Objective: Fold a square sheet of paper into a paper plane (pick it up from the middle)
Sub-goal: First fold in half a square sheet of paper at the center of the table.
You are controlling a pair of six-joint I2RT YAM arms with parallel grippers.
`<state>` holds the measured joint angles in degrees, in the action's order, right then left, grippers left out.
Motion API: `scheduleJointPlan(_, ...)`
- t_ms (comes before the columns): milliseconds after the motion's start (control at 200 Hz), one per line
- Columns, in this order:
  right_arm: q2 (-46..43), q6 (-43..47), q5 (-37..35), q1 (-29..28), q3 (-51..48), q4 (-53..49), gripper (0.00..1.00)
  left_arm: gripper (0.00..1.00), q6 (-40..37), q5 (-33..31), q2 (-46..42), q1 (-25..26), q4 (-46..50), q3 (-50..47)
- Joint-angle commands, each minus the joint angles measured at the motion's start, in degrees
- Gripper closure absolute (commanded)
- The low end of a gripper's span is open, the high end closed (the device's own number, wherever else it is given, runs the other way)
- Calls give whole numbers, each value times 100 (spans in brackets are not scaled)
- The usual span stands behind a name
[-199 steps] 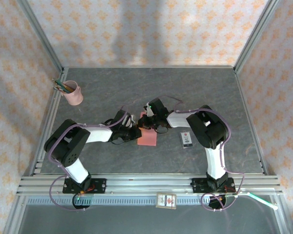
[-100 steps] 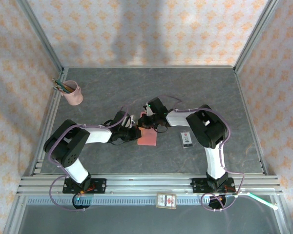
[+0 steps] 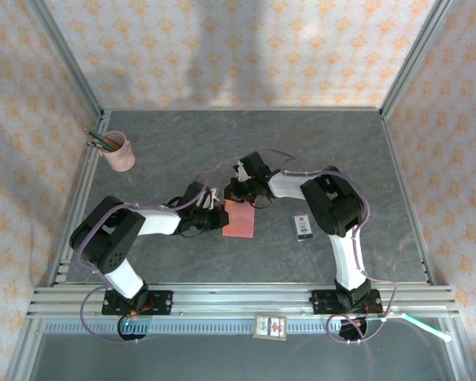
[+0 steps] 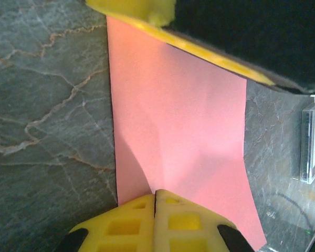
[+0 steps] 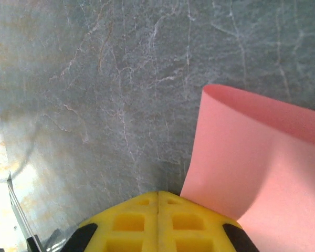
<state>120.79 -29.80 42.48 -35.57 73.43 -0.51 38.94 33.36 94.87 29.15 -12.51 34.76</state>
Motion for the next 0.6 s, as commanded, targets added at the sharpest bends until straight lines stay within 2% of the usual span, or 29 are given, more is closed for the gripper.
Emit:
scheduleJointPlan(0,285,199,-418,177,328,-143,100,100,-214,-647,331,-17,1559,-479)
scheduleJointPlan(596,846,325,-543,458,1089,-541,100,100,-251,-664,409,55,1567,-514)
